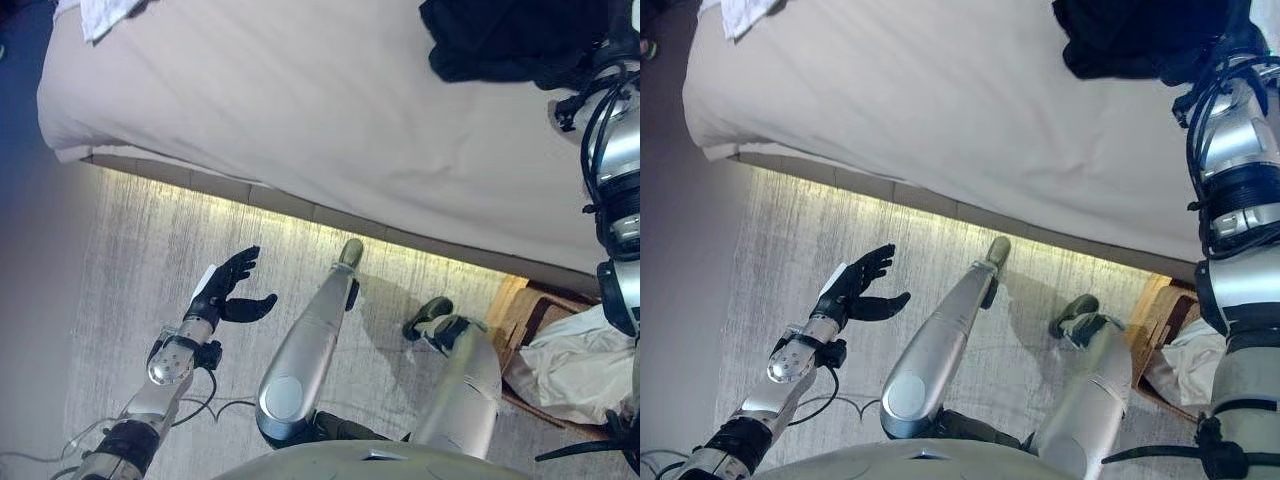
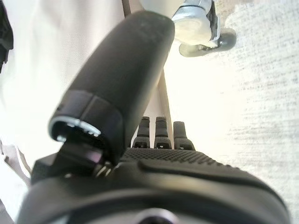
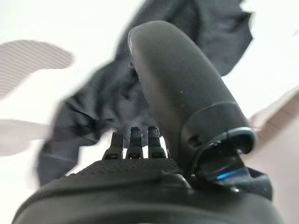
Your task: Pick up the clothes from the bed and place them into the basket
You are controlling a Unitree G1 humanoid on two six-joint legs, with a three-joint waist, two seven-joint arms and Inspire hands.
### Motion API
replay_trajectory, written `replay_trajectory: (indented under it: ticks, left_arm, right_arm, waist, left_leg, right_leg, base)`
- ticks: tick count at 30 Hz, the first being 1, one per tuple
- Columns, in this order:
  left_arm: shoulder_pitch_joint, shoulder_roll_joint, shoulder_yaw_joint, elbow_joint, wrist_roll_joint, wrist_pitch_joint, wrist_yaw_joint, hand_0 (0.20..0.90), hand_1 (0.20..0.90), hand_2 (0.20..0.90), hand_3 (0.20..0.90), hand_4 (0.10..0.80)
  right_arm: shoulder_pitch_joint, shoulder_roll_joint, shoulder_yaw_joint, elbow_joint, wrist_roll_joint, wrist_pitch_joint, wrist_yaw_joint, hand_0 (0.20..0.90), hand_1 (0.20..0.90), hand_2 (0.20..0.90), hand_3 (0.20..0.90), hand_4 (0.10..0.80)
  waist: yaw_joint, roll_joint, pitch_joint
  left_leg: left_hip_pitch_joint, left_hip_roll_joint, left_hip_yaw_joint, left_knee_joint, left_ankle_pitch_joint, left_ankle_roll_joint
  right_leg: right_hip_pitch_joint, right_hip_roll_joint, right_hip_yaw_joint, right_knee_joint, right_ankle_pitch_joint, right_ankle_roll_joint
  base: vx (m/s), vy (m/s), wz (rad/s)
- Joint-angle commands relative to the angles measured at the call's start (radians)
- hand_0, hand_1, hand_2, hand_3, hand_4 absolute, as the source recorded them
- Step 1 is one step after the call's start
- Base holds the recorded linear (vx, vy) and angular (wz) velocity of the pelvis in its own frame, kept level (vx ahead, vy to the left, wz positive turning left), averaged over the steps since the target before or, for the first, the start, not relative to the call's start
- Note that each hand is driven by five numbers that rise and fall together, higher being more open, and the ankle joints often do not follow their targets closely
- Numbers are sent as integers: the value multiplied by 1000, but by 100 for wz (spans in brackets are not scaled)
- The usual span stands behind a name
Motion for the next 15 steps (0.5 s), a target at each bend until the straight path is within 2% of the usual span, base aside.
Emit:
replay_trajectory:
  ticks: [1,9,11,15]
  left_arm:
    - [83,63,70,-93,-81,-91,35,900,900,900,900,800]
    - [99,85,128,-174,-117,-103,44,900,900,900,900,800]
    - [104,94,144,-186,-123,-110,45,900,900,900,900,800]
    - [108,109,150,-195,-124,-112,36,900,900,900,900,800]
  right_arm:
    - [-169,-130,125,-38,39,-36,-46,900,900,900,900,800]
    - [-269,-161,245,35,7,39,92,900,900,900,900,800]
    - [-283,-165,281,45,9,52,122,300,300,300,200,100]
    - [-290,-165,287,75,57,41,102,300,300,300,200,100]
  waist:
    - [25,37,-29]
    - [37,30,-29]
    - [38,25,-29]
    - [40,21,-29]
  left_leg:
    - [-17,-8,81,68,-106,65]
    - [-148,-8,89,155,-104,68]
    - [-166,-5,89,170,-106,68]
    - [-169,2,89,178,-109,66]
  right_leg:
    - [-35,100,0,57,-8,-43]
    - [-148,104,6,113,-4,-46]
    - [-163,107,2,124,-3,-45]
    - [-159,114,-6,130,-5,-45]
  base:
    - [-77,-79,14]
    - [-53,-45,3]
    - [-45,-64,-4]
    - [-33,-66,1]
